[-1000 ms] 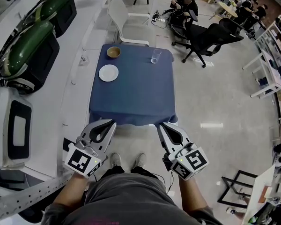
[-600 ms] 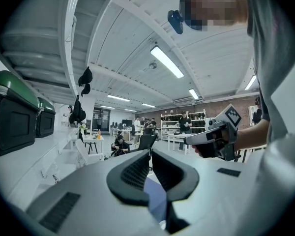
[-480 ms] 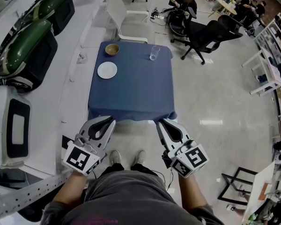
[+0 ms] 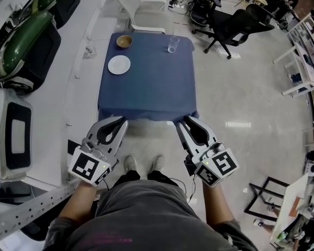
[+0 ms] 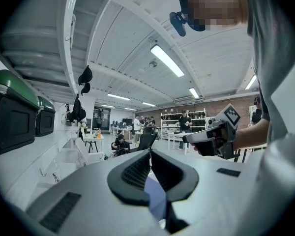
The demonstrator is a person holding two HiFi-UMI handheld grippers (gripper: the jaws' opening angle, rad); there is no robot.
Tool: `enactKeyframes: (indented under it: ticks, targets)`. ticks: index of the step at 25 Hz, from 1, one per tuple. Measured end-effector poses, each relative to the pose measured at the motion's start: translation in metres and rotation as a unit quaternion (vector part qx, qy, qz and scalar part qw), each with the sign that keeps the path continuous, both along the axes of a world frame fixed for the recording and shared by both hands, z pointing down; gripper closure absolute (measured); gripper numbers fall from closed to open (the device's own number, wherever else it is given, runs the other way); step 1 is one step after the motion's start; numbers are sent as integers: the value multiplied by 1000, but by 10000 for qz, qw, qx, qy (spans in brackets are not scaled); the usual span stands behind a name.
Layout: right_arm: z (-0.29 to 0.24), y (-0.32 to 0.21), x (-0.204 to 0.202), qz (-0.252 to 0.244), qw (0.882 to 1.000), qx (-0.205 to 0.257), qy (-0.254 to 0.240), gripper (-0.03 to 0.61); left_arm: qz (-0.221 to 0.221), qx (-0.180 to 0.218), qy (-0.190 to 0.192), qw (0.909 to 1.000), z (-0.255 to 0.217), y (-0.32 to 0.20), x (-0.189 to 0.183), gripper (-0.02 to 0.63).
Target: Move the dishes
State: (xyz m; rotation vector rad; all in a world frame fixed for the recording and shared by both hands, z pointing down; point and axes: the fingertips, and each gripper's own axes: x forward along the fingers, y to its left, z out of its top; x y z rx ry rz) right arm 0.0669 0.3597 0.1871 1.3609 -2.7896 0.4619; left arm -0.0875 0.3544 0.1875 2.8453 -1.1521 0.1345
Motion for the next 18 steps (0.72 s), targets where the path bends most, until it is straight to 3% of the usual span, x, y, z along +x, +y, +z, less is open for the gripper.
enactKeyframes:
  ticks: [18]
  targets:
    - [12,-8,54,98,9999,-114,28,379,-145,-65,-82,9998,4,1,37,612]
